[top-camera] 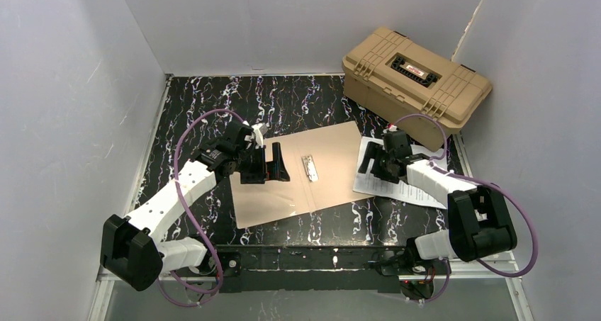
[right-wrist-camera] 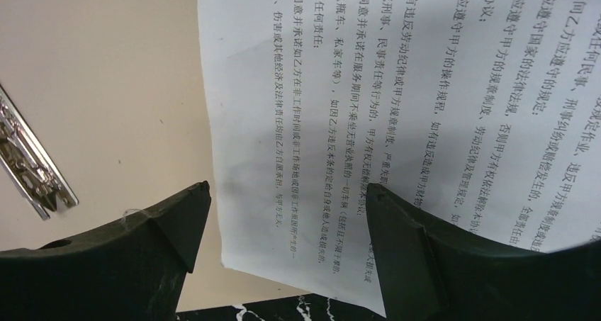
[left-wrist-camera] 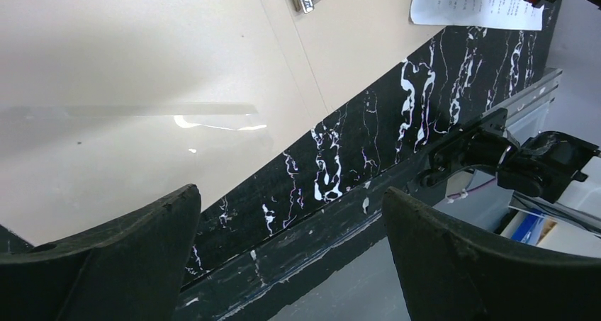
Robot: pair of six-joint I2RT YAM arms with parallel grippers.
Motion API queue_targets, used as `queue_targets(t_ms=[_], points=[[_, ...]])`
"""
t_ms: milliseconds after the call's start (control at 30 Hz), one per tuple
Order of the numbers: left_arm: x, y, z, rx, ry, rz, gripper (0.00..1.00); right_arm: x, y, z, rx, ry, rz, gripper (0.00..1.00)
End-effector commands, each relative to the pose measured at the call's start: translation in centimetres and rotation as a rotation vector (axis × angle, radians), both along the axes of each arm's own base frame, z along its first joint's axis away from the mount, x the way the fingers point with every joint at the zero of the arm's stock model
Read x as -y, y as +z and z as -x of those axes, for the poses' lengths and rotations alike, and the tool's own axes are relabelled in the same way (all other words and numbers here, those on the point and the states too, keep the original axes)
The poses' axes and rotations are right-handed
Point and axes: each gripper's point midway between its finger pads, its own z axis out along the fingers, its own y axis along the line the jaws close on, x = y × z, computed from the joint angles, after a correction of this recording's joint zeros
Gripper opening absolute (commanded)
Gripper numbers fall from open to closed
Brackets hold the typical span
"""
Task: Put the files into the folder
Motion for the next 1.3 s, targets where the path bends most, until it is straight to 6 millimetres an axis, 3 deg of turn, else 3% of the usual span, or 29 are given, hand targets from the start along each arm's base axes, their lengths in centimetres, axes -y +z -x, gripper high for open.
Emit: queue_targets(t_ms=[0,300,467,667,800,1100,1267], points=[[-0.6,0.7,0.2,0.028,-0.008,-0.024,0.98,-2.4,-2.1,4.4,-0.149,0.059,-0.059,0.88],[-1.0,0.9,-0.1,0.044,0.003,-0.049,0.98,-5.6,-1.0,5.8,-0.12,0.149,-0.015,0.87],[0.0,1.3,-0.4,0.028,-0.011,-0.008,0.98,-5.8,1.5,5.7,-0.063,0.173,0.028,0.87],[2.1,1.9,-1.0,0.012,-0.044,0.082,0.98,-2.8,6.4,4.5,0.062,0.114,0.147,0.9],[4.0,1.5,-1.4,-0.028,-0.067,0.139,0.98,-0.6,8.1,4.4,0.117,0.046,0.222,0.95],[9.6,0.1,-2.4,-0.083,-0.153,0.187,0.98,4.9,8.2,5.0,0.121,-0.14,0.402,0.99],[12.3,-1.0,-3.4,-0.102,-0.175,0.183,0.98,6.9,7.6,4.4,0.113,-0.188,0.413,0.99]])
